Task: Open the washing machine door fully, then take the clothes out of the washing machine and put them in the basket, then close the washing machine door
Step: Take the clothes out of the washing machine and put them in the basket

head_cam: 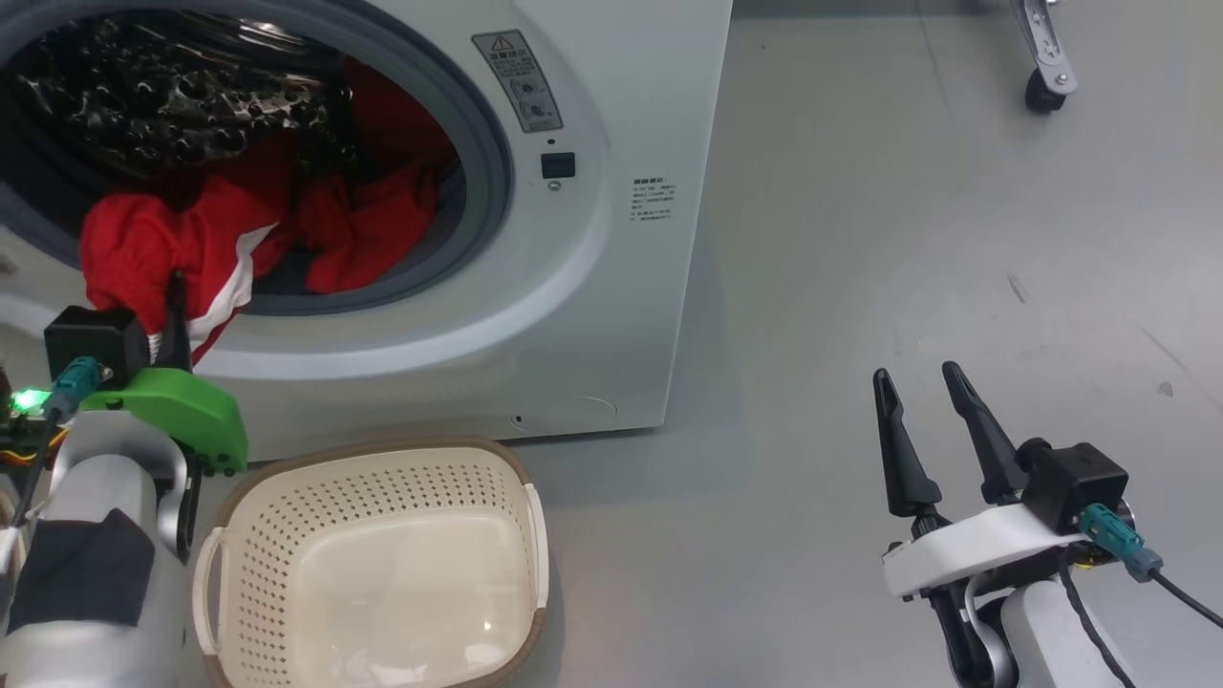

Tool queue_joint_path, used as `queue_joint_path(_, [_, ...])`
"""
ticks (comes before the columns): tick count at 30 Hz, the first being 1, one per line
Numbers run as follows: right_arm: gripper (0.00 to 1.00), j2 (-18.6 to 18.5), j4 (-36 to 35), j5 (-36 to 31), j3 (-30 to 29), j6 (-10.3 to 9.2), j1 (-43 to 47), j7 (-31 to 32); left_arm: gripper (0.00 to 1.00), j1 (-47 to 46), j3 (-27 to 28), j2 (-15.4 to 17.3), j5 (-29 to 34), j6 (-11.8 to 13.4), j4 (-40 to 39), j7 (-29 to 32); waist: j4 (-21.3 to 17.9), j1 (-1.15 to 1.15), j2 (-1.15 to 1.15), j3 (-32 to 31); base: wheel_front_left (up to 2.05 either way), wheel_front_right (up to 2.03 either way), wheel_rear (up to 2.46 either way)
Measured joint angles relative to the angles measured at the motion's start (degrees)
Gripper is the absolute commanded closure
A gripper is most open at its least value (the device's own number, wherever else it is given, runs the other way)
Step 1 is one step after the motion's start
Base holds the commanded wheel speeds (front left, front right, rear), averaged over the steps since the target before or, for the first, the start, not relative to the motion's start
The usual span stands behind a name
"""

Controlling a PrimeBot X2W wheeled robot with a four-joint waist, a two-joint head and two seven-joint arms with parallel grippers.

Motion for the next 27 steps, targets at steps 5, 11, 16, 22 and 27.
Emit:
queue_joint_path(5, [0.0, 0.0, 0.0, 0.0, -0.4, 0.24, 1.2, 0.0, 1.0, 1.6, -0.4, -0.3, 0.0, -0.5, -2.4, -0.5, 1.0, 0.0, 0.0, -1.5, 0.0, 0.0, 0.0])
queue_joint_path(11, [0.0, 0.0, -0.2, -0.3, -0.4, 0.58, 1.9, 0.0, 1.0, 3.8, -0.1, 0.0, 0.0, -0.5, -6.7, -0.5, 1.5, 0.0, 0.0, -2.9, 0.0, 0.0, 0.0])
queue_joint_path(16, [0.0, 0.0, -0.4, -0.3, -0.7, 0.68, 2.2, 0.0, 1.0, 4.0, 0.9, 0.0, 0.0, -0.5, -14.2, -0.5, 1.6, 0.0, 0.0, -3.2, 0.0, 0.0, 0.0])
queue_joint_path(22, [0.0, 0.1, -0.7, -0.4, -0.9, 0.75, 2.8, 0.0, 1.0, 4.1, 1.0, 0.1, 0.4, -0.5, -21.9, -0.7, 1.8, 0.0, 0.0, -3.2, 0.0, 0.0, 0.0])
queue_joint_path(27, [0.0, 0.1, -1.0, -0.4, -0.9, 0.76, 3.0, 0.0, 1.0, 6.4, 0.8, 0.1, 0.5, -0.6, -23.7, -0.7, 1.9, 0.0, 0.0, -3.1, 0.0, 0.0, 0.0])
